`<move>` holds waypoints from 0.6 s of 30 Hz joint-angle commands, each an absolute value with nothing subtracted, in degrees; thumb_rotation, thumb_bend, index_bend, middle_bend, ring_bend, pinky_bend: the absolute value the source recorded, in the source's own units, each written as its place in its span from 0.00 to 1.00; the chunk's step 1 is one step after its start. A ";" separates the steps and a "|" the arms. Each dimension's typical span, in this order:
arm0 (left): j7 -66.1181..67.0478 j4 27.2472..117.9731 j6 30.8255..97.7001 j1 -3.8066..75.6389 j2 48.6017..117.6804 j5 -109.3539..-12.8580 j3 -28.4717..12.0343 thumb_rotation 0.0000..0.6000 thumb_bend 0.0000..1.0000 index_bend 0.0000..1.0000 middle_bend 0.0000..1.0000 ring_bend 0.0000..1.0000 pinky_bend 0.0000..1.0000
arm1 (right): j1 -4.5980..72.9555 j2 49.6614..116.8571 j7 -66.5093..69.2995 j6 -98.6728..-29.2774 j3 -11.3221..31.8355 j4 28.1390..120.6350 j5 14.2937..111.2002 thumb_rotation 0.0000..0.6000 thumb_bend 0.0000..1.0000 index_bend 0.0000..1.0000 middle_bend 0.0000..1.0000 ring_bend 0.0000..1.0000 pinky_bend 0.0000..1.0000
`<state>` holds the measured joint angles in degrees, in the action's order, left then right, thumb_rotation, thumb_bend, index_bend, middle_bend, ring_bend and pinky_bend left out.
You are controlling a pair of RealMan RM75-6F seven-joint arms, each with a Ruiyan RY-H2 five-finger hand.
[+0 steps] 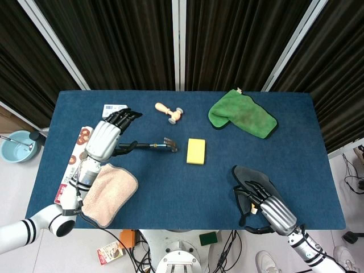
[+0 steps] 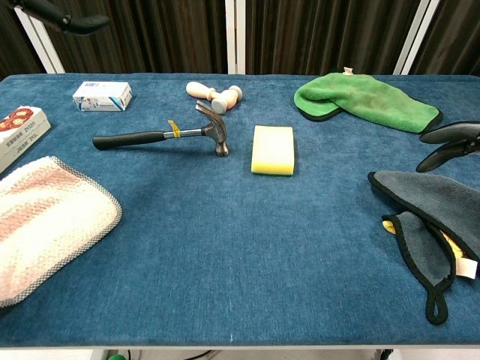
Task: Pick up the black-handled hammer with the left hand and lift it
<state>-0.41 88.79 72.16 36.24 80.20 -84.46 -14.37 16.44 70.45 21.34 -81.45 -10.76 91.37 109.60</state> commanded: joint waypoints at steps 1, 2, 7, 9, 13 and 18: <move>0.47 88.17 70.91 36.70 80.71 -83.08 -14.36 1.00 0.25 0.18 0.22 0.15 0.24 | 16.48 70.36 21.45 -81.65 -10.83 91.20 109.63 1.00 0.10 0.13 0.19 0.00 0.07; 1.01 88.05 70.08 36.91 80.89 -82.19 -14.35 1.00 0.25 0.18 0.22 0.15 0.24 | 16.45 70.27 21.42 -81.84 -10.86 91.19 109.70 1.00 0.10 0.13 0.19 0.00 0.07; 7.78 87.51 61.64 39.66 82.35 -74.48 -14.02 1.00 0.25 0.21 0.22 0.15 0.24 | 16.01 69.69 21.66 -83.07 -11.18 91.14 109.98 1.00 0.10 0.13 0.19 0.00 0.07; 10.77 86.81 58.18 41.16 83.57 -70.89 -13.99 1.00 0.25 0.20 0.22 0.15 0.23 | 15.86 69.53 21.68 -83.39 -11.26 91.07 110.02 1.00 0.10 0.13 0.19 0.00 0.07; 16.52 82.92 52.95 44.76 88.49 -62.71 -14.63 1.00 0.25 0.19 0.19 0.13 0.22 | 15.68 69.41 21.82 -83.71 -11.43 90.90 110.02 1.00 0.10 0.13 0.19 0.00 0.07; 21.63 76.82 49.14 48.36 94.08 -54.85 -14.91 1.00 0.25 0.22 0.19 0.13 0.22 | 15.40 69.39 21.98 -83.85 -11.66 90.60 109.79 1.00 0.10 0.13 0.19 0.00 0.07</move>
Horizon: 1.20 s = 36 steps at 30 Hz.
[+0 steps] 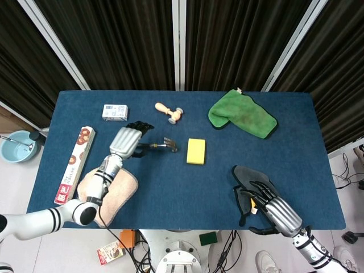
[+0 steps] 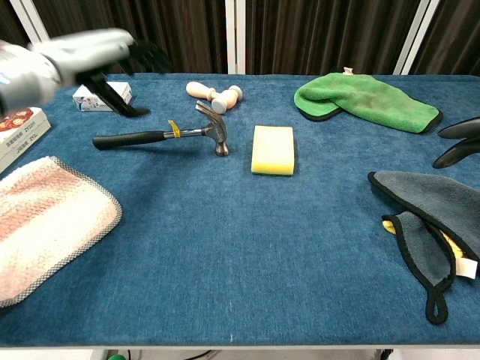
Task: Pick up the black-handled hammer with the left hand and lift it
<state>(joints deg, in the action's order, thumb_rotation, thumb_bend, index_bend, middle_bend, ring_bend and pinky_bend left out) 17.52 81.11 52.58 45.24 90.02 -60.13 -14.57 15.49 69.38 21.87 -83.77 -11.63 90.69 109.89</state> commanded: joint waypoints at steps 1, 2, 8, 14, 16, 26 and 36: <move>22.77 75.73 48.42 49.14 95.09 -52.93 -15.00 1.00 0.26 0.22 0.19 0.13 0.22 | 15.29 69.40 22.18 -83.97 -11.68 90.45 109.64 1.00 0.10 0.13 0.19 0.00 0.07; 23.71 74.75 47.85 49.86 96.02 -51.21 -15.13 1.00 0.26 0.23 0.19 0.13 0.22 | 15.16 69.45 22.42 -84.09 -11.70 90.23 109.47 1.00 0.10 0.13 0.19 0.00 0.07; 26.03 70.88 46.20 52.33 99.21 -46.87 -15.08 1.00 0.35 0.28 0.23 0.17 0.24 | 14.70 69.56 23.32 -84.54 -11.84 89.33 109.00 1.00 0.10 0.13 0.19 0.00 0.07; 28.49 70.24 45.70 53.64 100.20 -43.57 -14.17 1.00 0.36 0.29 0.26 0.18 0.25 | 14.35 69.71 24.46 -85.03 -11.77 88.41 108.51 1.00 0.10 0.13 0.19 0.00 0.07; 29.19 70.13 45.79 53.97 100.48 -42.95 -13.78 1.00 0.36 0.31 0.29 0.20 0.27 | 14.36 69.90 24.72 -85.02 -11.73 88.11 108.49 1.00 0.10 0.13 0.19 0.00 0.07; 29.69 68.64 46.11 55.03 101.56 -40.61 -13.68 0.99 0.37 0.41 0.39 0.29 0.34 | 14.38 70.16 25.33 -84.88 -11.54 87.58 108.12 1.00 0.10 0.13 0.19 0.00 0.07; 28.84 67.55 46.45 55.60 102.32 -40.58 -13.94 0.86 0.47 0.46 0.45 0.35 0.38 | 14.28 70.14 25.40 -84.92 -11.43 87.50 107.92 1.00 0.10 0.13 0.19 0.00 0.07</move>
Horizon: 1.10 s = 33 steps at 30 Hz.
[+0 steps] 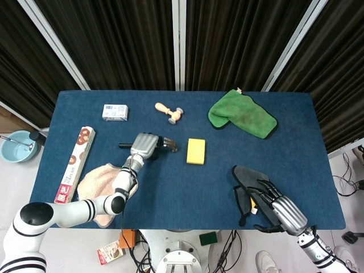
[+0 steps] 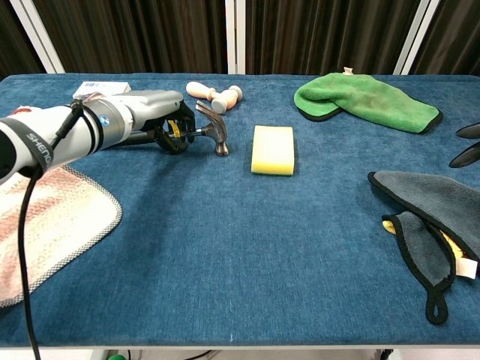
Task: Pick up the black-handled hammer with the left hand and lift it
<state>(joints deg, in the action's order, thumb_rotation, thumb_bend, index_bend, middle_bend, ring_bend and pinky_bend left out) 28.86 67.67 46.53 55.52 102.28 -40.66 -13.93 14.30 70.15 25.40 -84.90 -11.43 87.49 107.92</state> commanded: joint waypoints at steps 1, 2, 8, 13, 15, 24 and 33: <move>28.80 67.44 46.38 55.68 102.35 -40.51 -13.95 0.85 0.48 0.47 0.46 0.36 0.39 | 14.24 70.11 25.43 -84.98 -11.43 87.49 107.90 1.00 0.10 0.13 0.19 0.00 0.07; 28.72 67.36 46.31 55.73 102.37 -40.45 -13.97 0.85 0.49 0.47 0.46 0.36 0.39 | 14.20 70.09 25.48 -85.05 -11.43 87.49 107.88 1.00 0.10 0.13 0.19 0.00 0.07; 28.71 66.87 46.27 55.89 102.51 -40.21 -13.78 0.84 0.54 0.49 0.48 0.37 0.39 | 14.12 70.09 25.64 -85.16 -11.38 87.31 107.84 1.00 0.10 0.13 0.19 0.00 0.07; 28.96 66.16 46.03 55.93 102.71 -39.66 -13.42 0.83 0.56 0.50 0.49 0.38 0.40 | 14.09 70.09 25.85 -85.20 -11.35 87.15 107.78 1.00 0.10 0.13 0.19 0.00 0.07; 28.88 65.91 46.01 55.88 102.80 -39.53 -13.37 0.84 0.56 0.50 0.49 0.38 0.40 | 14.05 70.10 26.01 -85.26 -11.34 87.04 107.75 1.00 0.10 0.13 0.19 0.00 0.07; 27.69 64.48 46.09 55.54 103.23 -40.57 -13.29 0.88 0.59 0.55 0.54 0.43 0.43 | 13.83 70.13 26.34 -85.56 -11.29 86.70 107.61 1.00 0.10 0.13 0.19 0.00 0.07; 17.83 62.22 49.59 53.28 104.12 -50.19 -14.15 1.00 0.67 0.71 0.72 0.61 0.67 | 13.69 70.08 26.24 -85.40 -11.21 86.84 107.27 1.00 0.10 0.13 0.19 0.00 0.07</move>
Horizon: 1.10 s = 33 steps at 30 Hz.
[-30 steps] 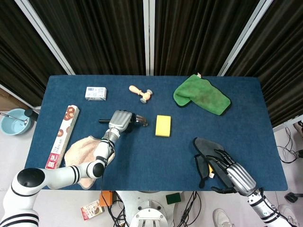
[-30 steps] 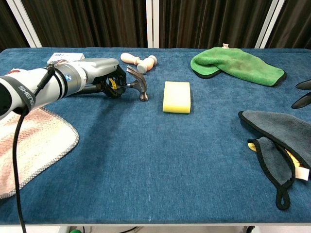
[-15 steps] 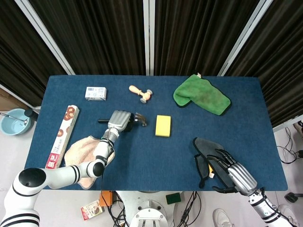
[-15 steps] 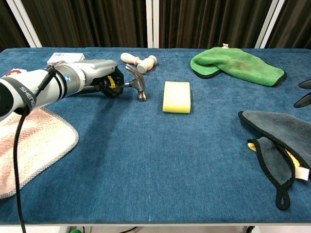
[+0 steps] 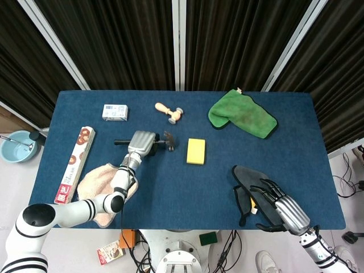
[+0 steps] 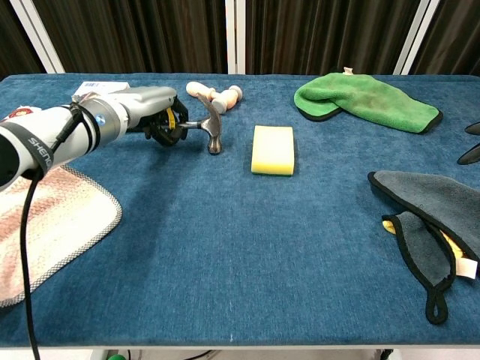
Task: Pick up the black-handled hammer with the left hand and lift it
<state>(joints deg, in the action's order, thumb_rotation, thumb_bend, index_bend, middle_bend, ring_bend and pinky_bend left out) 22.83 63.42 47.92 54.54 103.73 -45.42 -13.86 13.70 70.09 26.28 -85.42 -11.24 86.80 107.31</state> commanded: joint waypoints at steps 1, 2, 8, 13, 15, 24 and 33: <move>15.55 61.64 50.40 52.85 104.21 -52.47 -14.16 1.00 0.67 0.73 0.74 0.63 0.71 | 13.70 70.07 26.22 -85.37 -11.19 86.90 107.25 1.00 0.10 0.13 0.19 0.00 0.07; 13.82 61.12 50.98 52.54 104.34 -54.18 -14.06 1.00 0.69 0.75 0.76 0.65 0.76 | 13.71 70.06 26.20 -85.35 -11.18 86.95 107.27 1.00 0.10 0.13 0.19 0.00 0.07; -0.46 58.28 56.91 50.46 104.84 -66.20 -13.37 1.00 0.75 0.84 0.84 0.77 0.97 | 13.82 69.92 25.59 -85.11 -11.12 87.49 107.40 1.00 0.10 0.13 0.19 0.00 0.07; -9.86 54.58 61.95 50.19 106.57 -74.45 -11.94 1.00 0.78 0.86 0.87 0.83 1.00 | 13.88 69.91 25.15 -84.81 -11.12 87.91 107.42 1.00 0.10 0.13 0.19 0.00 0.07; -12.55 53.34 62.43 50.65 107.37 -76.54 -11.49 1.00 0.79 0.87 0.88 0.85 1.00 | 13.91 69.92 25.05 -84.61 -11.12 87.99 107.35 1.00 0.10 0.13 0.19 0.00 0.07; -13.11 46.62 59.91 54.48 112.46 -80.48 -10.66 1.00 0.82 0.89 0.90 0.89 1.00 | 13.60 69.65 25.07 -84.48 -11.07 88.09 106.59 1.00 0.10 0.13 0.19 0.00 0.07; -11.40 43.23 54.72 57.53 115.74 -79.86 -11.58 1.00 0.82 0.89 0.90 0.89 1.00 | 13.30 69.69 25.66 -84.39 -10.94 87.70 105.94 1.00 0.10 0.13 0.19 0.00 0.07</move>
<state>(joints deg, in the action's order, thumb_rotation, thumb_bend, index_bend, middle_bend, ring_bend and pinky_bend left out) -12.20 44.04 55.94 57.00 115.11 -80.31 -11.43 13.30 69.69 25.66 -84.39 -10.94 87.70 105.95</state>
